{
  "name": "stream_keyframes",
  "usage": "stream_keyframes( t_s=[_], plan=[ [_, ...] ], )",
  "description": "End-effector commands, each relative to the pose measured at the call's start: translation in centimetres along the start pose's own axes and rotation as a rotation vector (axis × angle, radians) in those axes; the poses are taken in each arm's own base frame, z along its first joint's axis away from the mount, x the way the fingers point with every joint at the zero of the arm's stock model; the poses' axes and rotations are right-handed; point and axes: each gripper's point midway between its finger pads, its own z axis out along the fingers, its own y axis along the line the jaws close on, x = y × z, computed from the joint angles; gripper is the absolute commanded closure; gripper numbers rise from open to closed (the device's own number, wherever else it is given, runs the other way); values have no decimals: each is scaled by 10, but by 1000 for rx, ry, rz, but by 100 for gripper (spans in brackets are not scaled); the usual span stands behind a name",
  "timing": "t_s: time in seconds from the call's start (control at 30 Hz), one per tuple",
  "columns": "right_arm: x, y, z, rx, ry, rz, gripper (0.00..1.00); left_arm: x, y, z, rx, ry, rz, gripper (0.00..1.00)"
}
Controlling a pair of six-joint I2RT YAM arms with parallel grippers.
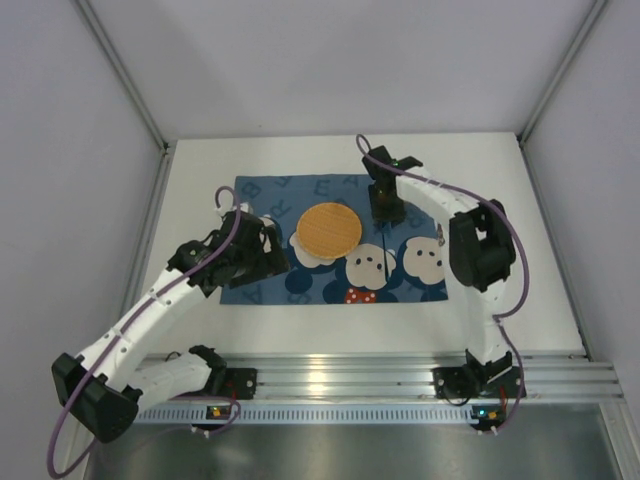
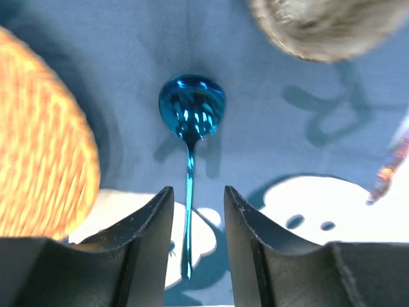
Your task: Set the dinner table for one person
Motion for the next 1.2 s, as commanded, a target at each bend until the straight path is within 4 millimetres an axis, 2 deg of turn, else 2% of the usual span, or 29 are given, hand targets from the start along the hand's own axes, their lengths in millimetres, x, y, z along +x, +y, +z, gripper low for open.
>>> stream_keyframes(
  t_s=[0.0, 0.07, 0.13, 0.17, 0.23, 0.27, 0.37, 0.43, 0.47, 0.5, 0.57, 0.63, 0.9, 1.0, 1.17],
  plan=[
    [-34, -26, -67, 2, -181, 34, 62, 0, -2, 4, -6, 1, -6, 5],
    [-36, -43, -80, 19, -210, 57, 62, -1, -2, 5, -8, 1, -5, 5],
    [-38, -69, -79, 44, -215, 96, 57, 0, -2, 7, -10, 6, -4, 5],
    [-40, -89, -78, 63, -215, 133, 56, 0, -2, 9, -12, 8, -3, 5],
    [-37, -110, -69, 87, -192, 162, 54, 0, -2, 11, -14, 8, -3, 5],
    [-36, -128, -60, 93, -168, 205, 55, 1, -3, 12, -14, 12, -4, 5],
    [-33, -158, -43, 115, -136, 287, 54, 1, -4, 13, -16, 17, -14, 5],
    [-38, -167, -34, 113, -127, 315, 54, 1, -5, 14, -12, 16, -21, 5],
    [-35, -173, -18, 115, -89, 327, 55, 1, -5, 14, -12, 17, -21, 5],
    [-42, -176, -17, 110, -95, 334, 55, 1, -5, 14, -14, 17, -24, 5],
    [-40, -177, -1, 94, -56, 347, 56, 1, -5, 14, -14, 15, -27, 5],
    [-44, -177, 7, 89, -46, 348, 56, 0, -4, 14, -19, 13, -31, 5],
    [-57, -170, 21, 53, -39, 353, 56, 3, 3, 13, -50, 11, -53, 5],
    [-55, -169, 34, 55, -13, 353, 57, 4, 5, 14, -61, 12, -55, 5],
    [-48, -169, 58, 72, 34, 349, 63, 2, 4, 15, -68, 15, -56, 5]
  ],
)
